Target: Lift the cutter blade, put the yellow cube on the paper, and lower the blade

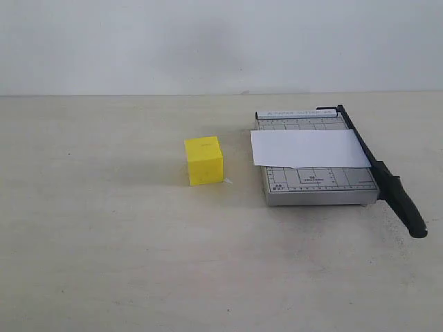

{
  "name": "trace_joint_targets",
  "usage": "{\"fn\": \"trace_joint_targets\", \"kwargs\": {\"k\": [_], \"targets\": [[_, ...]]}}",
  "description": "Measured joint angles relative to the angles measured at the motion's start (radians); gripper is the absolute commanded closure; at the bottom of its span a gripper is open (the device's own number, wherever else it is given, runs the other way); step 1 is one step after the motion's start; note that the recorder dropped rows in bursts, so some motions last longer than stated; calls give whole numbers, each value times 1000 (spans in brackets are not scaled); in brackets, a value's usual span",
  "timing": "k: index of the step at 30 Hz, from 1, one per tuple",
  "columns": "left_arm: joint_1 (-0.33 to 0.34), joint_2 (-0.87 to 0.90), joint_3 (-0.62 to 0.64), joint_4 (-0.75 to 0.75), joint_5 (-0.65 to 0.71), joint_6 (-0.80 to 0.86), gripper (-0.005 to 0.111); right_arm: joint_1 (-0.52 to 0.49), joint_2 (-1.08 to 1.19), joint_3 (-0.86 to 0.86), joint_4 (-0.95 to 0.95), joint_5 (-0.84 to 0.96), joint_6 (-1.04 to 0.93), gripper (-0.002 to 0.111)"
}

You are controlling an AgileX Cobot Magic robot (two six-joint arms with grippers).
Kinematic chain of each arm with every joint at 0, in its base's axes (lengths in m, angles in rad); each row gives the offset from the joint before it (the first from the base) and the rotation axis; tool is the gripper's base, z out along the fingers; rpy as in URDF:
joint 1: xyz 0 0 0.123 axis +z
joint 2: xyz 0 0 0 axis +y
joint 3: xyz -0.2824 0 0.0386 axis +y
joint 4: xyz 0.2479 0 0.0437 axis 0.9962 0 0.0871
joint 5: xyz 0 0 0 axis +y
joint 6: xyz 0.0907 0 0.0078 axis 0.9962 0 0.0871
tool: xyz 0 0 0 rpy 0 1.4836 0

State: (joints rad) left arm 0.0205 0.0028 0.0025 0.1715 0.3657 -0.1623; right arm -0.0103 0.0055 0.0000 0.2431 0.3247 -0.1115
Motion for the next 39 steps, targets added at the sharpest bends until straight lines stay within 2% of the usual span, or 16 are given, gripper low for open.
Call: {"fn": "trace_joint_targets", "kwargs": {"k": [22,24,30,36,39], "targets": [[0,0,0,0,0,0,102,0,0,0,6,-9,2,108],[0,0,0,0,0,0,102,0,0,0,50,-34,32,108],[0,0,0,0,0,0,102,0,0,0,360,-97,235,108],[0,0,0,0,0,0,102,0,0,0,410,-155,264,108],[0,0,0,0,0,0,102,0,0,0,393,-237,212,108]]}}
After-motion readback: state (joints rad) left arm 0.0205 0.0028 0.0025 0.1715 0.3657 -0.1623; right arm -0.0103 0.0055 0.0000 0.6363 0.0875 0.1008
